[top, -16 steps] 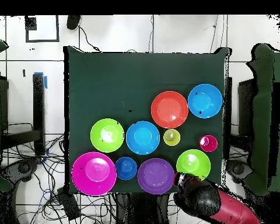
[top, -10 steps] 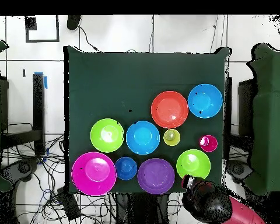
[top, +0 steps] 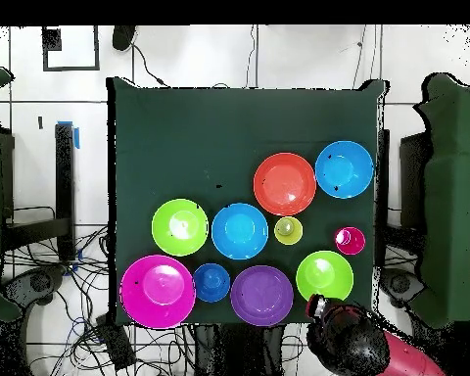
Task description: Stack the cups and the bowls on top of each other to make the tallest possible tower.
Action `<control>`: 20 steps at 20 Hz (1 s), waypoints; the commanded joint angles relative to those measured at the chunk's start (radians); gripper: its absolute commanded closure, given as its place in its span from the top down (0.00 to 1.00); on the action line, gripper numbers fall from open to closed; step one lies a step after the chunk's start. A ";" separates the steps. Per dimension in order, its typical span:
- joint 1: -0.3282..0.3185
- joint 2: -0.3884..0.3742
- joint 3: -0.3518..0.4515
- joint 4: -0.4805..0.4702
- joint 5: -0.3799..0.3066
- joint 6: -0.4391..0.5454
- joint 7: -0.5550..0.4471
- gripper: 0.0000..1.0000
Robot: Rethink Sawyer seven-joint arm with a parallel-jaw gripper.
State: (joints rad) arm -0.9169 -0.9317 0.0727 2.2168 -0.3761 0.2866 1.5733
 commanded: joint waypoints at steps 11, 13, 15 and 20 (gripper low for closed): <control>0.044 0.104 0.081 0.030 -0.074 -0.132 0.079 1.00; 0.055 0.113 0.071 0.031 -0.074 -0.150 0.091 1.00; 0.072 0.123 0.054 0.026 -0.076 -0.161 0.101 1.00; 0.082 0.148 0.033 0.017 -0.084 -0.190 0.100 1.00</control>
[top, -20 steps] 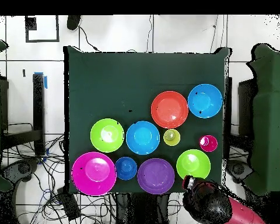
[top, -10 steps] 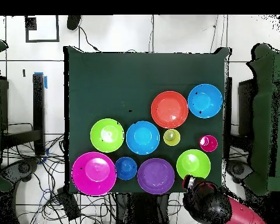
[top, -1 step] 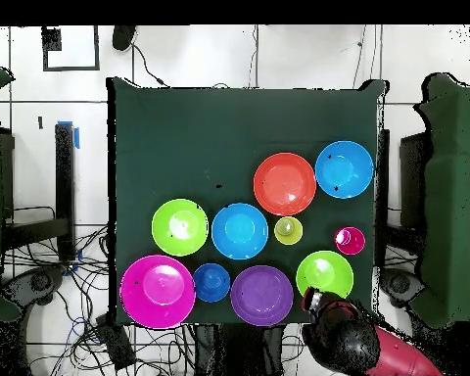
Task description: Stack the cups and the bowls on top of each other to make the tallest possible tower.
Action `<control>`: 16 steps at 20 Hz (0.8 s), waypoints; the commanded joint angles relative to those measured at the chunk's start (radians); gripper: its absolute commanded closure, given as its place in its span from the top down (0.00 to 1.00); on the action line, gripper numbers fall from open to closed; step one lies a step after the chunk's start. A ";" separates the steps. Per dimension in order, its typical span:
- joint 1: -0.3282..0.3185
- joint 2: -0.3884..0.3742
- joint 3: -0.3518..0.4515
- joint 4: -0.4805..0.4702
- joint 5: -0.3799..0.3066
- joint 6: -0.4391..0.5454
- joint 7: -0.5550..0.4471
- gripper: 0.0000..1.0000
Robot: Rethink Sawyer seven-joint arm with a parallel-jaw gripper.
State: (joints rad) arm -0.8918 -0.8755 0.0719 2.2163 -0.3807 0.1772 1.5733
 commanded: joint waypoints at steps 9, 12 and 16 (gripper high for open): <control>0.066 0.151 0.024 0.000 -0.085 -0.137 0.114 1.00; 0.074 0.160 0.020 0.003 -0.081 -0.152 0.127 1.00; 0.089 0.176 0.013 -0.001 -0.073 -0.167 0.137 1.00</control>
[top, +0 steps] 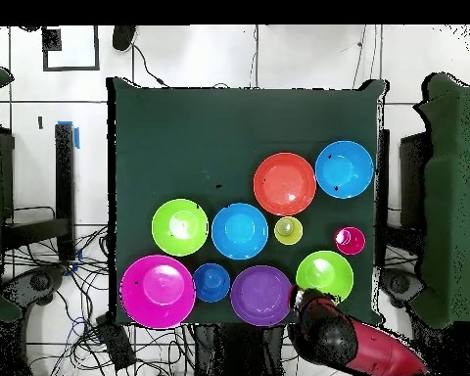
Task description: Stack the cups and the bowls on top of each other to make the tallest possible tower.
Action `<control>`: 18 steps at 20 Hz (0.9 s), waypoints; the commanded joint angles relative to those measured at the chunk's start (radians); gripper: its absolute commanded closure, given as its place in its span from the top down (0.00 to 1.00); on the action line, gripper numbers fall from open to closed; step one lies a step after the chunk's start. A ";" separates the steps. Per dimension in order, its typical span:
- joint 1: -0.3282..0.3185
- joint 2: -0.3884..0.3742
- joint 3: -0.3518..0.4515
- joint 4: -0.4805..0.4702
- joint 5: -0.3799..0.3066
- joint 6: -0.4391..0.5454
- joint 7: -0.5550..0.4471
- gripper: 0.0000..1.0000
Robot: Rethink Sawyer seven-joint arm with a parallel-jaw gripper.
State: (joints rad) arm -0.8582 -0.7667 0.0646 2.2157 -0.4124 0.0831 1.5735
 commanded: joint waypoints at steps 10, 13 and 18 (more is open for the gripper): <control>0.076 0.058 0.018 0.011 -0.016 -0.076 0.150 1.00; 0.078 0.054 0.022 0.016 -0.009 -0.074 0.153 1.00; 0.088 0.044 0.025 0.027 -0.002 -0.077 0.162 1.00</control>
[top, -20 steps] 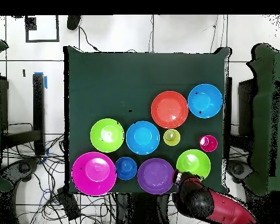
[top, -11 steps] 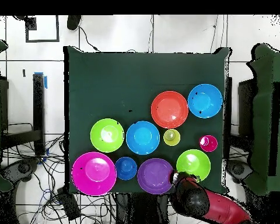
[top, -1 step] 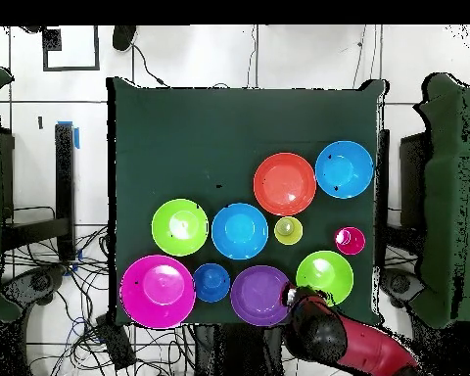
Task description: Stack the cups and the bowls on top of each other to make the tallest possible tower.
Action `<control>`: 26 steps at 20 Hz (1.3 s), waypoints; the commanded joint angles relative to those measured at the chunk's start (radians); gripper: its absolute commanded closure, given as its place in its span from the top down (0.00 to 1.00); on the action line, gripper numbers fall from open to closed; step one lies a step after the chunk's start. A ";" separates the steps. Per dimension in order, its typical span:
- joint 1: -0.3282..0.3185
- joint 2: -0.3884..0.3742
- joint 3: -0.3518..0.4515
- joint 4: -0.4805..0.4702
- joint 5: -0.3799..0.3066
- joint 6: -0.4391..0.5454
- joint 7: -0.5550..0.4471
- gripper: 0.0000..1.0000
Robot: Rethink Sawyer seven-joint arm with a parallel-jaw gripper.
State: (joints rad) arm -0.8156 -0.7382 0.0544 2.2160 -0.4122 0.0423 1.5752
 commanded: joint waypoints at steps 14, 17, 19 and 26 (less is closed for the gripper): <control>0.078 0.010 0.022 0.043 0.007 -0.051 0.185 1.00; 0.091 0.019 0.012 0.041 0.002 -0.060 0.193 1.00; 0.099 0.025 0.009 0.042 0.002 -0.065 0.198 1.00; 0.134 0.035 -0.009 0.050 0.007 -0.083 0.231 1.00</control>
State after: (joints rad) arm -0.7334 -0.7412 0.0230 2.2398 -0.4122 0.0364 1.6298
